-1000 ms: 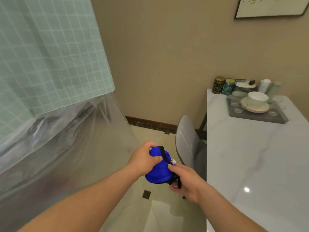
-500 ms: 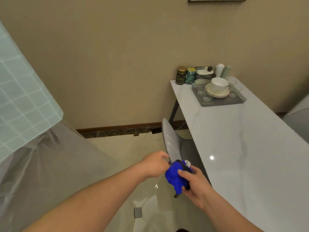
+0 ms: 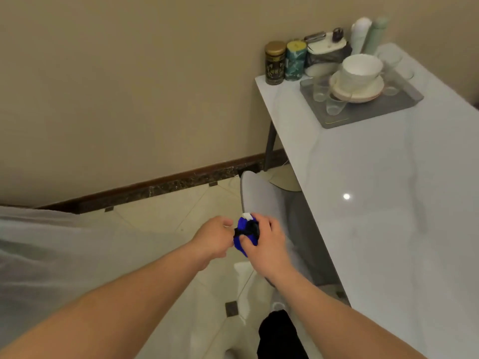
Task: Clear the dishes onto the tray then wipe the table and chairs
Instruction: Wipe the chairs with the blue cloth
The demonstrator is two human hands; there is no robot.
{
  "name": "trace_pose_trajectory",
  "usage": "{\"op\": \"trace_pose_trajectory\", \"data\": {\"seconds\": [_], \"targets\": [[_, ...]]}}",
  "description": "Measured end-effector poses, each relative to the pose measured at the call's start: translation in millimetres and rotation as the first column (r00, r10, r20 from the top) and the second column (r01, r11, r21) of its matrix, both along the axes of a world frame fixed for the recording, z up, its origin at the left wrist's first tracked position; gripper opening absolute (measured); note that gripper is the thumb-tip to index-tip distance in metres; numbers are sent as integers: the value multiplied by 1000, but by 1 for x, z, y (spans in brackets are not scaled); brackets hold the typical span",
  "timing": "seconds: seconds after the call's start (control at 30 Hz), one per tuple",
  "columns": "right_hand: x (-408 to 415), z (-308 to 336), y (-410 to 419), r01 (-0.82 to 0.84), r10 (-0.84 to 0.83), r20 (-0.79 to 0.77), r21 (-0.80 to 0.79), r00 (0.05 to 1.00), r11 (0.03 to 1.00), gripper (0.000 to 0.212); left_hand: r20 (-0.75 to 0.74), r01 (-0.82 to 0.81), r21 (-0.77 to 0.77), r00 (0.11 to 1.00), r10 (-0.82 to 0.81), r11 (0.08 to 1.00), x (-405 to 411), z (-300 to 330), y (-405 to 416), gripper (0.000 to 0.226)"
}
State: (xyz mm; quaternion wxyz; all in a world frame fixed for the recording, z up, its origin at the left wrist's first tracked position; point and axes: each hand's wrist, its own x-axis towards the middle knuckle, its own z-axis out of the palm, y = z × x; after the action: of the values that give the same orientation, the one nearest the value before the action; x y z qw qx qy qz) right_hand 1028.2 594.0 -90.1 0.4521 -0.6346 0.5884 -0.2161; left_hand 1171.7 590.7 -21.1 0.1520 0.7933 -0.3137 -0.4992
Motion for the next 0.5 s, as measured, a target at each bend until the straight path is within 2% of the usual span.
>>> {"op": "trace_pose_trajectory", "data": {"seconds": [0.07,0.2,0.3,0.4,0.47,0.5], "targets": [[3,-17,-13,-18,15,-41,-74,999,997,51,37,-3,37,999,1,999,-2,-12,-21,38],[0,-37,-27,48,-45,43,-75,998,996,35,98,17,90,995,-26,996,-9,-28,-46,29],[-10,-62,-40,225,-230,47,101,972,969,39,48,-39,130,998,33,991,-19,-30,-62,26],[-47,-95,-53,367,-328,-166,404,930,838,46,31,-19,146,999,15,989,-21,-33,-72,37],[-56,-100,-54,357,-314,-170,462,934,812,43,55,2,158,998,-11,987,-23,-35,-80,42],[-48,-91,-52,316,-296,-112,406,949,857,38,66,9,161,998,-20,987,-24,-38,-85,40]]}}
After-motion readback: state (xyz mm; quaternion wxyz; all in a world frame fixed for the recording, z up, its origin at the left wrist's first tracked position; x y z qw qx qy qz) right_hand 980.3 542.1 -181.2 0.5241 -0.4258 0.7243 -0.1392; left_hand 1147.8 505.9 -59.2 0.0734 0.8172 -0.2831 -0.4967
